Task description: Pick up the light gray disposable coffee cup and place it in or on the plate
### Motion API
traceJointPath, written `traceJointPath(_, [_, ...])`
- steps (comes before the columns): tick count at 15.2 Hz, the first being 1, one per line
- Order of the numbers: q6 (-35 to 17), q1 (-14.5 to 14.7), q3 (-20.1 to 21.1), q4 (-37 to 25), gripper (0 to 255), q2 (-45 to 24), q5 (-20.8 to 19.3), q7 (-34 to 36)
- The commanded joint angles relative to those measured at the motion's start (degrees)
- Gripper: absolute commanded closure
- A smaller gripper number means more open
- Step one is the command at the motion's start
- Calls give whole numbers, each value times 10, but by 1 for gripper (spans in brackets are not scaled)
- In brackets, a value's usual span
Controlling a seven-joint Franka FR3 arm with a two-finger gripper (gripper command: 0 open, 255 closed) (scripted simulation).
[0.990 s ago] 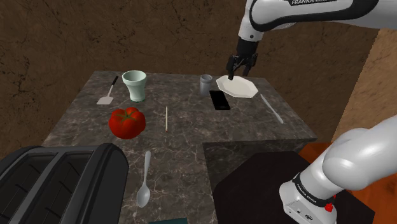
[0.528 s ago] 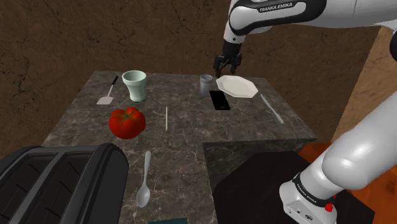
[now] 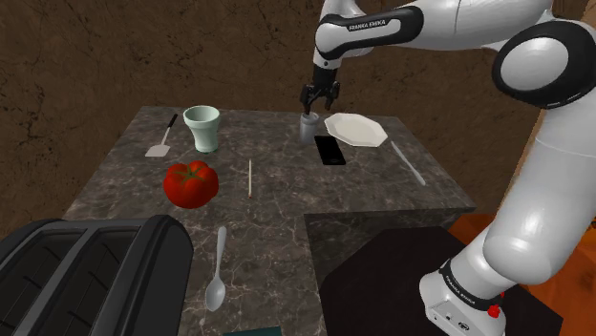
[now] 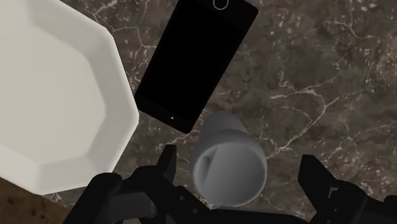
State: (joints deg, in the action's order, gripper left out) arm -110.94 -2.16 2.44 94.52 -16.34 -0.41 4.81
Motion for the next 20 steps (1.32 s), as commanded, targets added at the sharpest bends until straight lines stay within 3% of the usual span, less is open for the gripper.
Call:
traceJointPath(1, [7, -1, -2, -62, 0, -53, -2, -2])
traceJointPath(3, [16, -1, -2, -123, 0, -102, -3, -3])
traceJointPath(11, [-35, -1, -3, -85, 0, -116, -3, -3])
traceJointPath(19, [-35, -1, -3, -85, 0, -116, -3, -3])
traceJointPath(20, [-35, -1, -3, -85, 255, -116, -3, -3])
